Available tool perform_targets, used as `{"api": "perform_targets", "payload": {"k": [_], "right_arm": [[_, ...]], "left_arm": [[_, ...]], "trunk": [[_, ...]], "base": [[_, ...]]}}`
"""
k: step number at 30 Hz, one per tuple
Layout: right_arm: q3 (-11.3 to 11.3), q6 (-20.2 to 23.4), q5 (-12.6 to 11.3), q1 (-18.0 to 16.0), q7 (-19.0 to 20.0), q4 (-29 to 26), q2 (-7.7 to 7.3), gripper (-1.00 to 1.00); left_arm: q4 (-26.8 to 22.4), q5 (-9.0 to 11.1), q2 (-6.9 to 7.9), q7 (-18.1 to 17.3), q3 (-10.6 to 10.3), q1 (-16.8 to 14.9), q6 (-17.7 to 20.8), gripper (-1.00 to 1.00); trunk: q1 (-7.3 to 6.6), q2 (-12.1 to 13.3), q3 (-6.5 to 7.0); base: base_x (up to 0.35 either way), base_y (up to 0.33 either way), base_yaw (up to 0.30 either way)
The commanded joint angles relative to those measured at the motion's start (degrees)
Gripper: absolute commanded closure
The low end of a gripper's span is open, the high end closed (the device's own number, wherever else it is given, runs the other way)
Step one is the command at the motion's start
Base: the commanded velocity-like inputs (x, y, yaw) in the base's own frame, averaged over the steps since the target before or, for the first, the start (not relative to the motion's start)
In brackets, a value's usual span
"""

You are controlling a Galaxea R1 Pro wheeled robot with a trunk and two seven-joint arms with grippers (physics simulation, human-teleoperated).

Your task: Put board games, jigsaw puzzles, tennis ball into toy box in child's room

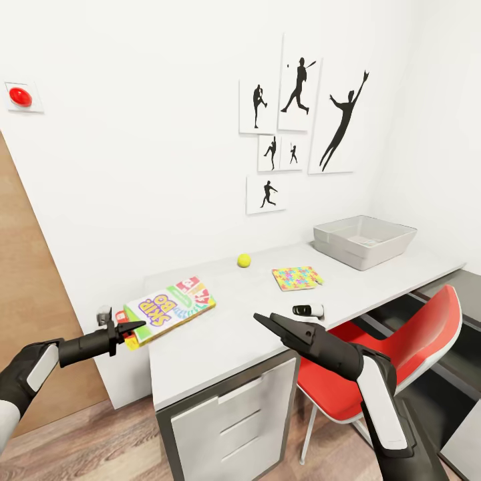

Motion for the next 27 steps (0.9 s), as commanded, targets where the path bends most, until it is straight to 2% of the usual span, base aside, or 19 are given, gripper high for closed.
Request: {"api": "perform_targets", "payload": {"k": [1, 4, 7, 10, 25, 27], "right_arm": [[-0.09, 0.22, 0.14, -0.03, 0.22, 0.00, 0.05, -1.00], [-0.09, 0.20, 0.14, -0.05, 0.22, 0.00, 0.05, -1.00], [-0.09, 0.22, 0.14, -0.03, 0.22, 0.00, 0.05, -1.00], [-0.08, 0.23, 0.14, -0.03, 0.22, -0.01, 0.05, -1.00], [0.24, 0.14, 0.55, -0.03, -0.01, 0.00, 0.13, -1.00], [0.26, 0.20, 0.69, -0.07, -0.99, 0.00, 0.10, -1.00]], "left_arm": [[0.05, -0.60, 0.03, -0.20, -0.05, -0.02, -0.25, 1.00], [0.05, -0.49, 0.06, -1.58, 0.01, -0.02, 0.02, 1.00], [0.05, -0.77, 0.07, -5.90, -0.31, -0.02, 0.14, 1.00], [0.05, -1.03, 0.07, -7.63, -0.51, -0.02, 0.16, 1.00], [0.00, -1.15, 0.07, -8.25, -0.55, -0.02, 0.19, 1.00], [-0.06, -1.15, 0.07, -8.25, -0.55, -0.02, 0.23, 1.00]], "trunk": [[-0.01, -0.03, -0.06], [-0.44, 0.78, 0.30], [-1.10, 1.98, 0.84], [-1.76, 3.18, 1.38], [-5.06, 9.20, 4.07], [-5.50, 10.00, 4.43]], "base": [[0.000, 0.000, 0.000], [0.000, 0.000, 0.000], [0.000, 0.000, 0.000], [0.000, 0.000, 0.000], [0.000, 0.000, 0.000], [0.000, 0.000, 0.000]]}}
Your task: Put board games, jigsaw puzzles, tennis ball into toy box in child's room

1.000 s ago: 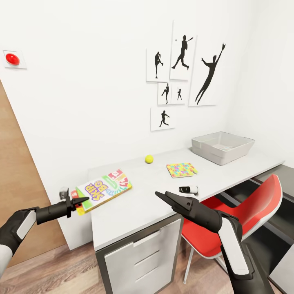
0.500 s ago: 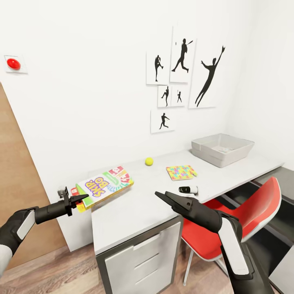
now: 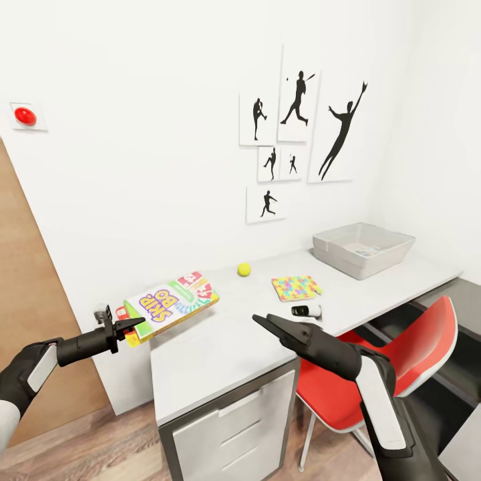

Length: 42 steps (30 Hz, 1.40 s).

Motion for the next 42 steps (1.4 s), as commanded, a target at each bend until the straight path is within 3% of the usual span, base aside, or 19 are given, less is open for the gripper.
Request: {"api": "perform_targets", "payload": {"k": [1, 5, 12, 17, 23, 33, 42], "right_arm": [[-0.17, 0.23, 0.21, -0.03, -0.79, 0.03, -0.07, -1.00], [-0.57, 0.30, 0.24, -0.04, -6.61, 0.03, -0.48, -1.00], [-0.10, 0.35, 0.18, -0.02, -15.43, -0.02, 0.16, -1.00], [0.06, -1.91, 0.11, 0.00, -16.10, 0.44, 0.19, -1.00], [1.66, -4.59, -0.34, 0.00, -15.89, 0.57, -0.47, -1.00], [2.69, -9.19, -0.50, 0.00, -15.88, 0.55, 0.04, -1.00], [3.35, -9.67, -0.48, 0.00, -15.98, 0.57, 0.08, -1.00]], "left_arm": [[-0.02, 0.14, 0.03, -0.05, -0.03, -0.03, 0.43, 1.00], [-0.31, 0.20, 0.24, -0.11, -0.04, -0.03, 0.46, 1.00], [-2.58, 0.23, 1.01, -0.44, -0.19, -0.03, 2.07, 1.00], [-3.71, 0.35, 1.92, -1.02, -0.23, -0.03, 3.39, 1.00], [-4.10, 0.26, 1.84, -1.18, -0.05, -0.21, 5.11, 1.00], [-5.26, 0.25, 2.06, -1.43, -0.18, -0.29, 5.33, 1.00], [-6.26, 0.32, 2.12, -1.49, -0.25, -0.29, 5.45, 1.00]], "trunk": [[-0.23, 0.39, 0.12], [-1.11, 1.99, 0.84], [-2.65, 4.80, 2.10], [-3.75, 6.80, 3.00], [-5.06, 9.21, 4.07], [-7.26, 13.22, 5.87], [-9.24, 16.83, 7.49]], "base": [[0.000, 0.000, 0.000], [0.000, 0.000, 0.000], [0.000, 0.000, 0.000], [0.000, 0.000, 0.000], [0.000, 0.000, 0.000], [-0.020, 0.000, 0.000], [-0.051, 0.000, 0.000]]}}
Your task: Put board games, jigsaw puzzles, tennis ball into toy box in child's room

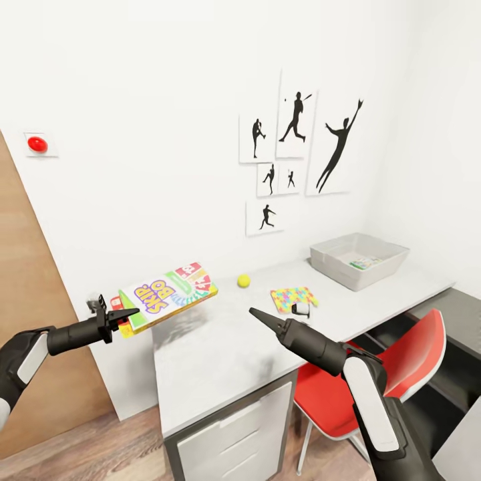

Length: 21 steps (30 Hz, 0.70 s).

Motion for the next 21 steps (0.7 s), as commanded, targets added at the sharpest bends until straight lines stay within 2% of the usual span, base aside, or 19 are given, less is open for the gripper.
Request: {"api": "perform_targets", "payload": {"k": [1, 15, 21], "right_arm": [[-0.05, 0.31, -0.15, -0.04, 0.02, 0.01, 0.03, -1.00], [-0.03, -0.36, -0.02, -0.04, 0.01, 0.00, -0.03, -1.00], [0.18, -1.27, 0.55, -0.04, -2.12, -0.33, -0.04, -1.00]], "left_arm": [[-0.01, 0.09, 0.02, -0.07, 0.01, -0.03, 0.42, 1.00], [-0.04, 0.09, -0.15, -0.06, 0.04, -0.03, 0.43, 1.00], [-0.04, 0.09, -0.16, -0.06, 0.04, -0.03, 0.43, 1.00]], "trunk": [[-0.23, 0.38, 0.12], [-3.30, 6.00, 2.63], [-4.62, 8.40, 3.71]], "base": [[-0.005, 0.000, 0.000], [-0.001, 0.000, 0.000], [0.000, 0.000, 0.000]]}}
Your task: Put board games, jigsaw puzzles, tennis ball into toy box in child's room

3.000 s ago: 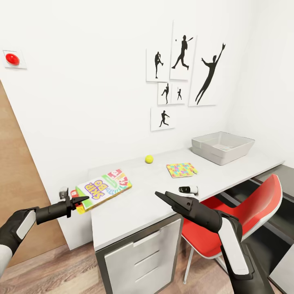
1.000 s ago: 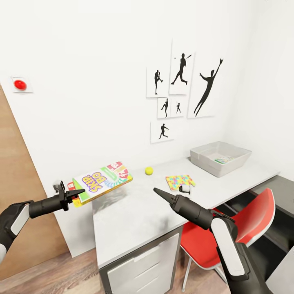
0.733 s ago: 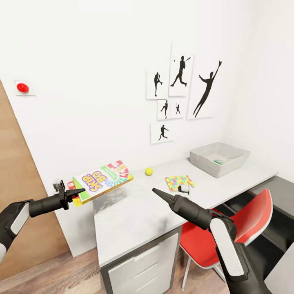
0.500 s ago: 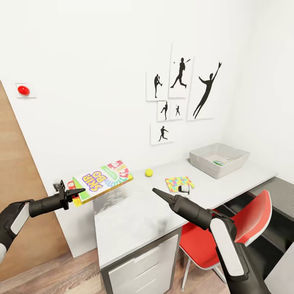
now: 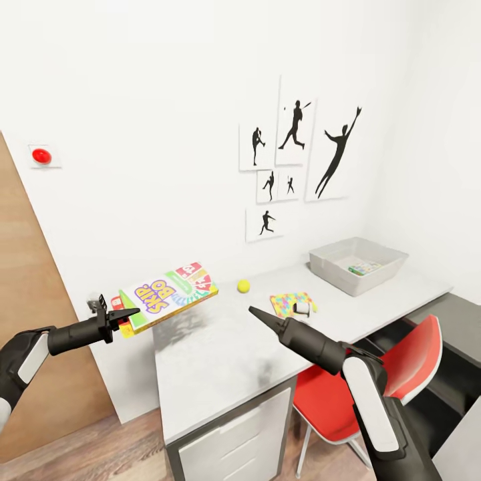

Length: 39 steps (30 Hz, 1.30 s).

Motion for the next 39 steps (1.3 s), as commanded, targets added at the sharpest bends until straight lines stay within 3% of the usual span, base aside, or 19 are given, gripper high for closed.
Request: {"api": "perform_targets", "payload": {"k": [1, 7, 15, 39], "right_arm": [[-0.06, 0.30, -0.18, -0.04, -1.07, -0.10, 0.02, -1.00], [-0.04, 0.28, -0.19, -0.04, -6.36, -0.25, 0.07, -1.00], [0.06, 0.25, -0.11, -0.04, -10.05, -0.33, 0.03, -1.00], [-0.13, 0.42, -0.19, -0.04, -10.00, -0.08, 0.08, -1.00]], "left_arm": [[0.01, 0.10, 0.01, -0.09, -0.01, -0.03, 0.43, 1.00], [0.01, 0.09, 0.01, -0.09, -0.01, -0.03, 0.43, 1.00], [0.01, 0.10, 0.01, -0.09, -0.01, -0.03, 0.43, 1.00], [0.01, 0.01, -0.11, 0.03, -0.01, -0.03, 0.34, 1.00]], "trunk": [[-0.23, 0.38, 0.12], [-1.54, 2.78, 1.19], [-3.30, 5.99, 2.63], [-8.57, 15.62, 6.94]], "base": [[0.000, 0.000, 0.000], [0.000, 0.000, 0.000], [0.000, 0.000, 0.000], [0.000, 0.000, 0.000]]}}
